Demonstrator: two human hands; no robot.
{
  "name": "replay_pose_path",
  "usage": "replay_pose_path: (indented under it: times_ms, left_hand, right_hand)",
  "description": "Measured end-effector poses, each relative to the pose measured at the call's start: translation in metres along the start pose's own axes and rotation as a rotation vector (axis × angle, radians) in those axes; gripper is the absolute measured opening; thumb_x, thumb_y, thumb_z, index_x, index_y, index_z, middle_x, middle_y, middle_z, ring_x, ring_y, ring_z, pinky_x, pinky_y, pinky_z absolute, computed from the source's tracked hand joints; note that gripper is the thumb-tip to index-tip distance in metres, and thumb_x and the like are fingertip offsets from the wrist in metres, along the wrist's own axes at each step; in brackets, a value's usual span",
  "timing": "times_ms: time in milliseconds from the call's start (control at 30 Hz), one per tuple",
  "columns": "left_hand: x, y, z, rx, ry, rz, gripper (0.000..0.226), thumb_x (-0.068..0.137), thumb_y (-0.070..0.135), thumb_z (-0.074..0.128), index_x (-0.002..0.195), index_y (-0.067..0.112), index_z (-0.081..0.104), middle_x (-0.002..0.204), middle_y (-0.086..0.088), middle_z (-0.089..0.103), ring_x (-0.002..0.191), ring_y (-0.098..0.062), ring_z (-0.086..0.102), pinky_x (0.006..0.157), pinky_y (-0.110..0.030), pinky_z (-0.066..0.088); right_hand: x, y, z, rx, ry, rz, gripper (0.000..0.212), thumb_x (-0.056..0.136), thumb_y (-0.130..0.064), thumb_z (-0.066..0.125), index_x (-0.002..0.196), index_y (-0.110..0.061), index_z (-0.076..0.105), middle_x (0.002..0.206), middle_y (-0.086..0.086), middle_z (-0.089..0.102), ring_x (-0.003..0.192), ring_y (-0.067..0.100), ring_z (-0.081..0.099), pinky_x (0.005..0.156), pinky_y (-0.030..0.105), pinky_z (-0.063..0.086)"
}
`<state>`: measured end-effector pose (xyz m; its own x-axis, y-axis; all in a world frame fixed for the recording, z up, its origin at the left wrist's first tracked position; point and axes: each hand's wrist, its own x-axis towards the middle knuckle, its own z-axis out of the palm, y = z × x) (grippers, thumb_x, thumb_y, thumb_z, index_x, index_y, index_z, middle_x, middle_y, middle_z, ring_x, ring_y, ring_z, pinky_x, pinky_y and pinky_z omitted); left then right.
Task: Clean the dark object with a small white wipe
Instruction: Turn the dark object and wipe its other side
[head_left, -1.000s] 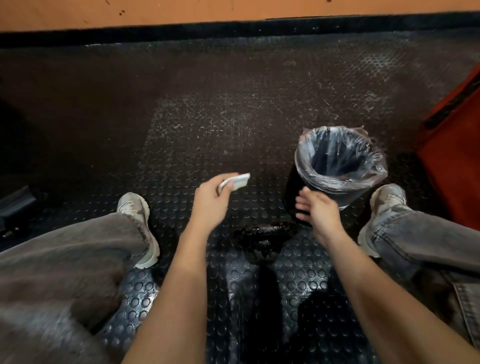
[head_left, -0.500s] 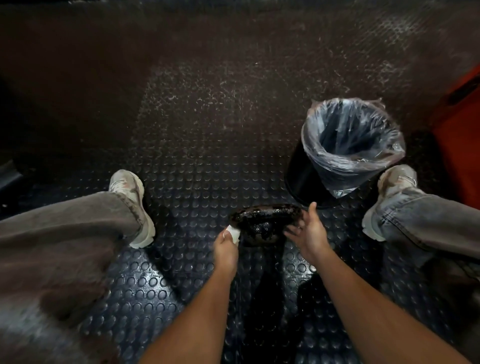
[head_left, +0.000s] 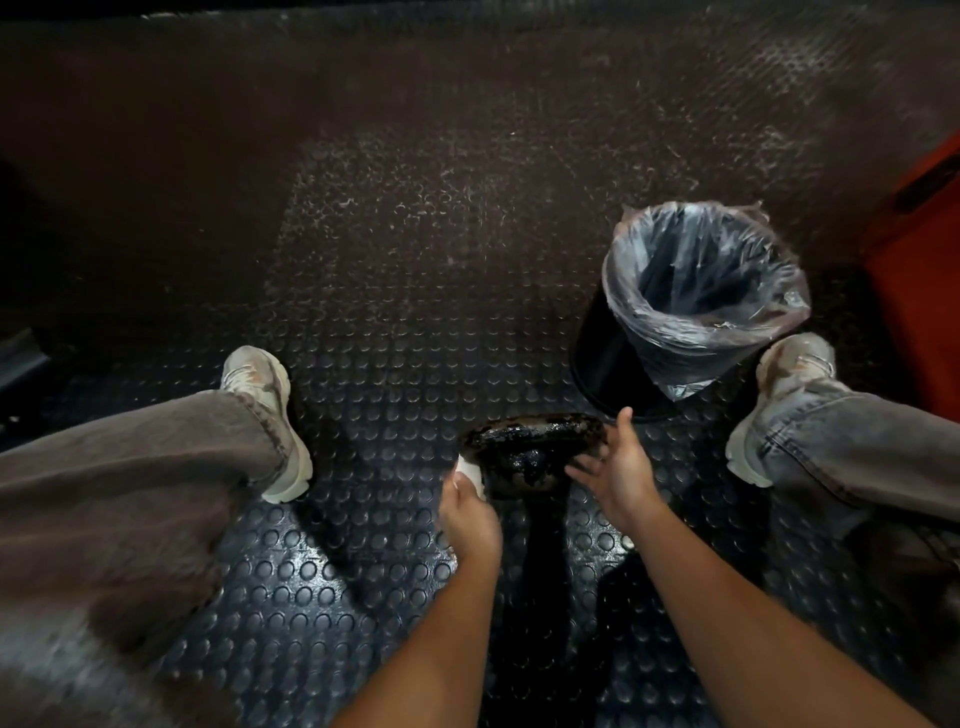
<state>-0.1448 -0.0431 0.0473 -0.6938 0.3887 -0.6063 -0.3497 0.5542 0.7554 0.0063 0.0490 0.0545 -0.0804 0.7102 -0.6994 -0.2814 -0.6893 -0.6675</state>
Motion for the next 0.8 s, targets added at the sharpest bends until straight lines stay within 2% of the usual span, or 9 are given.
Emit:
replay_pose_path:
  times_ms: [100, 200, 233, 300, 433, 533, 633, 700, 800]
  left_hand:
    - [0.016, 0.022, 0.012, -0.160, 0.003, -0.081, 0.037, 0.108, 0.022, 0.040, 0.128, 0.000, 0.062, 0.118, -0.014, 0.066, 0.107, -0.029, 0.062, 0.093, -0.033, 0.046]
    - [0.009, 0.040, 0.005, -0.184, -0.019, 0.190, 0.039, 0.110, 0.020, 0.034, 0.125, 0.008, 0.069, 0.108, -0.028, 0.067, 0.093, -0.047, 0.057, 0.086, -0.046, 0.052]
    - [0.002, 0.039, 0.002, -0.202, -0.020, 0.277, 0.040, 0.111, 0.020, 0.034, 0.123, 0.009, 0.070, 0.110, -0.024, 0.069, 0.099, -0.045, 0.058, 0.091, -0.047, 0.051]
    - [-0.014, 0.029, -0.001, -0.171, 0.047, 0.292, 0.038, 0.110, 0.022, 0.035, 0.125, 0.010, 0.068, 0.107, -0.005, 0.071, 0.106, -0.029, 0.064, 0.087, -0.031, 0.052]
    - [-0.022, 0.016, 0.001, -0.067, 0.076, 0.136, 0.038, 0.109, 0.027, 0.037, 0.128, 0.008, 0.064, 0.104, -0.004, 0.064, 0.097, -0.021, 0.059, 0.083, -0.032, 0.044]
    - [0.003, 0.020, 0.008, -0.074, -0.041, -0.163, 0.033, 0.107, 0.020, 0.039, 0.117, 0.000, 0.064, 0.104, -0.014, 0.062, 0.094, -0.025, 0.054, 0.081, -0.031, 0.039]
    - [0.018, 0.032, 0.010, -0.170, -0.057, -0.229, 0.027, 0.107, 0.013, 0.039, 0.113, 0.003, 0.063, 0.092, -0.006, 0.062, 0.095, -0.023, 0.055, 0.084, -0.031, 0.043]
    - [0.015, 0.038, 0.010, -0.181, -0.005, -0.093, 0.031, 0.108, 0.014, 0.038, 0.116, 0.000, 0.064, 0.076, 0.003, 0.060, 0.081, -0.015, 0.055, 0.074, -0.026, 0.045]
    - [-0.008, 0.036, 0.003, -0.128, 0.087, 0.255, 0.033, 0.110, 0.021, 0.036, 0.112, 0.019, 0.069, 0.088, 0.010, 0.064, 0.081, 0.002, 0.061, 0.077, -0.013, 0.046]
  right_hand:
    - [0.000, 0.000, -0.002, 0.000, -0.017, 0.000, 0.077, 0.097, -0.072, 0.028, 0.138, -0.013, 0.056, 0.134, 0.011, 0.064, 0.123, 0.034, 0.060, 0.105, 0.054, 0.047]
    - [0.001, 0.000, -0.003, 0.019, -0.019, 0.011, 0.078, 0.096, -0.073, 0.028, 0.135, -0.012, 0.058, 0.129, 0.010, 0.066, 0.122, 0.035, 0.061, 0.104, 0.053, 0.047]
    - [0.002, -0.001, -0.002, 0.025, -0.017, 0.013, 0.079, 0.095, -0.073, 0.029, 0.135, -0.011, 0.058, 0.122, 0.007, 0.069, 0.122, 0.035, 0.061, 0.103, 0.053, 0.048]
    - [0.001, -0.001, -0.001, 0.026, -0.007, 0.017, 0.079, 0.096, -0.073, 0.029, 0.136, -0.010, 0.058, 0.102, 0.000, 0.070, 0.121, 0.035, 0.061, 0.102, 0.053, 0.049]
    - [0.000, 0.000, 0.002, 0.029, -0.019, 0.019, 0.077, 0.095, -0.074, 0.026, 0.137, -0.016, 0.056, 0.133, 0.007, 0.064, 0.123, 0.033, 0.060, 0.099, 0.051, 0.050]
    - [0.001, 0.002, -0.002, 0.013, -0.040, 0.015, 0.081, 0.094, -0.076, 0.026, 0.142, -0.017, 0.053, 0.139, 0.007, 0.061, 0.125, 0.032, 0.058, 0.103, 0.053, 0.048]
    - [0.001, 0.001, -0.004, 0.006, -0.049, 0.015, 0.083, 0.093, -0.077, 0.027, 0.144, -0.016, 0.051, 0.139, 0.007, 0.060, 0.127, 0.032, 0.057, 0.105, 0.054, 0.047]
    - [0.002, 0.001, -0.004, 0.002, -0.047, 0.020, 0.085, 0.092, -0.078, 0.028, 0.145, -0.016, 0.051, 0.140, 0.007, 0.060, 0.127, 0.032, 0.057, 0.103, 0.053, 0.048]
    - [0.002, 0.000, -0.003, 0.009, -0.041, 0.024, 0.084, 0.092, -0.078, 0.028, 0.143, -0.016, 0.053, 0.138, 0.007, 0.062, 0.125, 0.031, 0.059, 0.102, 0.052, 0.049]
